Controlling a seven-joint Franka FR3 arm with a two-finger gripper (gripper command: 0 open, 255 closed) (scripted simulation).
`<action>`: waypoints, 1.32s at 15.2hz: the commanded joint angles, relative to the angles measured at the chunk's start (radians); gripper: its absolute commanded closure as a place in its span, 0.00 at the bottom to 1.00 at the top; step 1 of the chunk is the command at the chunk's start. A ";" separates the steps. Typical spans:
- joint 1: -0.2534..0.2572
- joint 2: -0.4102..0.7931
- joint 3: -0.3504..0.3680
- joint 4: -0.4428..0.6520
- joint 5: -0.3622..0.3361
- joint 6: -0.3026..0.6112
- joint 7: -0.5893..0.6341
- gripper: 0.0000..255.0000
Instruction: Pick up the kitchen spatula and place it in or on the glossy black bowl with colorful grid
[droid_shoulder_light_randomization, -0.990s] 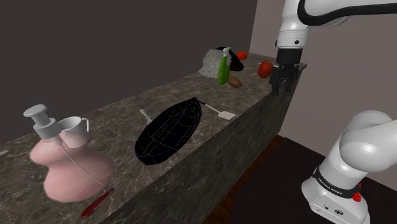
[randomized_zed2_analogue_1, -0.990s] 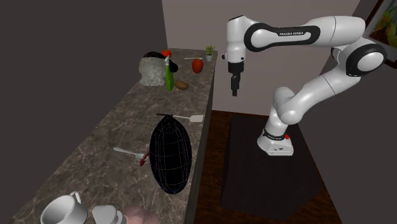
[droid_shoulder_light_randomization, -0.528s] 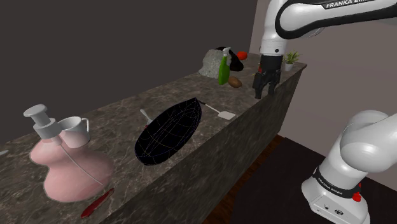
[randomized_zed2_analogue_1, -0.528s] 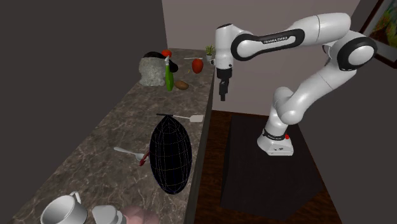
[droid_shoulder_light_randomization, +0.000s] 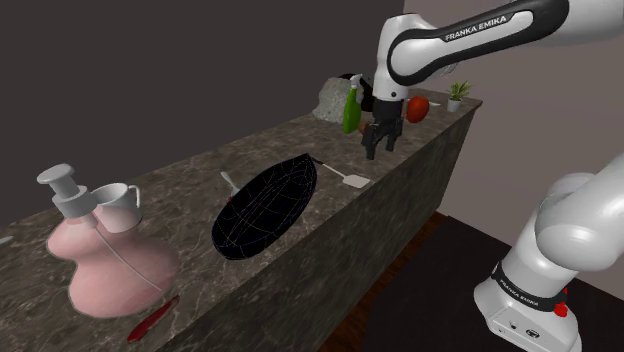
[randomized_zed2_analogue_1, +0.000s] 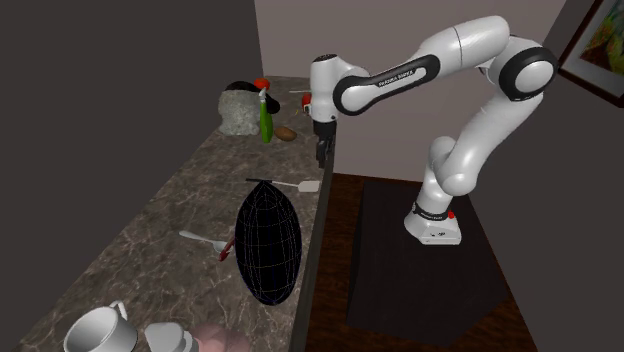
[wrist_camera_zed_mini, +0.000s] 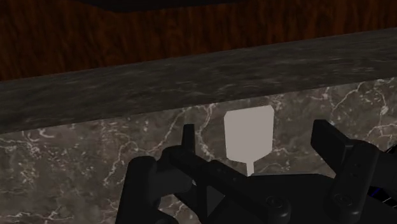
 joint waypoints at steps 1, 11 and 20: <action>0.004 0.076 0.010 0.040 -0.009 0.055 0.002 0.00; 0.024 0.426 0.045 0.295 -0.088 0.235 0.033 0.00; 0.028 0.515 0.046 0.289 -0.104 0.339 0.040 0.00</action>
